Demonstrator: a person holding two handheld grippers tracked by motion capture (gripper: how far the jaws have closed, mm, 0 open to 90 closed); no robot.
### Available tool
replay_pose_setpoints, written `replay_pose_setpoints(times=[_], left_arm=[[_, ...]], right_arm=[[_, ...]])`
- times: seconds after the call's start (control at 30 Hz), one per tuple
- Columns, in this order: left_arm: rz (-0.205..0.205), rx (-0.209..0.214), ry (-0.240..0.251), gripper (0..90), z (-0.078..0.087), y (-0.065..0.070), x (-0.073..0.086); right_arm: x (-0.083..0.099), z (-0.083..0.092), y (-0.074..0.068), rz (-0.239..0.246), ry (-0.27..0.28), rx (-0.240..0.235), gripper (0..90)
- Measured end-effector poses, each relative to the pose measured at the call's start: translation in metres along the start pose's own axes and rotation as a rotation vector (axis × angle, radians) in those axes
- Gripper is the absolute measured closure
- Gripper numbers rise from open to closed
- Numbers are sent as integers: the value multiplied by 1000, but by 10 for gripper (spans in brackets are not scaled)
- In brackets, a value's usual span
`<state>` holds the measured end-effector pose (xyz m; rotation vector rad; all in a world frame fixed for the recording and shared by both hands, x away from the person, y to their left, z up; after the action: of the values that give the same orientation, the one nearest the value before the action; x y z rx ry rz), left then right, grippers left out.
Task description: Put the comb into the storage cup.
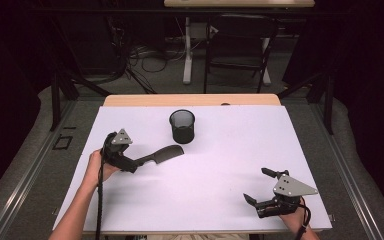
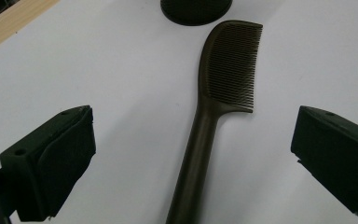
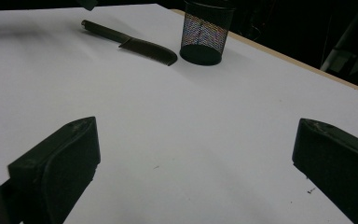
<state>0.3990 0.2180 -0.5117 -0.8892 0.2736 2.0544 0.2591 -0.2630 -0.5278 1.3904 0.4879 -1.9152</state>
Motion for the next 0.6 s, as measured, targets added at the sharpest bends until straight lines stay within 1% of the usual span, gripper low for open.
replay_pose_setpoints(times=[0.03,0.07,0.1,0.17,0.27,0.3,0.37,0.4,0.43,0.47,0.5,0.57,0.6], left_arm=[[0,8,-4,0,-1,1,0],[-9,7,-15,0,-2,1,-1],[-9,7,-15,0,-2,1,-1],[-20,15,-27,0,-4,1,-1],[-35,18,-53,0,-6,0,-1],[-39,13,-60,0,-6,1,-1],[-59,17,-73,0,-6,1,-2],[-72,10,-85,0,-7,2,-2],[-77,15,-96,0,-7,3,-3],[-77,15,-96,0,-7,3,-3],[-89,20,-114,0,-9,3,-5],[-95,23,-120,0,-9,3,-6],[-103,36,-128,0,-10,2,-9]], right_arm=[[0,0,0,1,0,0,4],[0,0,0,1,-1,-1,3],[0,-1,0,-1,-4,-2,3],[0,-1,0,-1,-6,-4,4],[0,-2,0,-3,-5,-4,4],[0,-2,0,-6,-4,-6,4],[0,-3,0,-8,-5,-8,3],[0,-3,0,-9,-4,-10,4],[0,-3,0,-6,-8,-13,4],[0,-3,0,-6,-8,-13,4],[0,-3,-1,-8,-6,-11,4],[0,-3,0,-7,-5,-11,3],[0,-3,0,-7,-6,-12,3]])
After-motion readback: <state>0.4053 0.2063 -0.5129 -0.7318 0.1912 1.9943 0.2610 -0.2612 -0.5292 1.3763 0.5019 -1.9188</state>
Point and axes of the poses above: each handheld gripper's, and its own axes: z roughly backward along the jaws, x roughly out of its underside, y roughly to its right, the point moved 1 cm from there along -z, roughly forward along the jaws, and after that the axes turned 1 degree about -z, right-handed, at the moved point
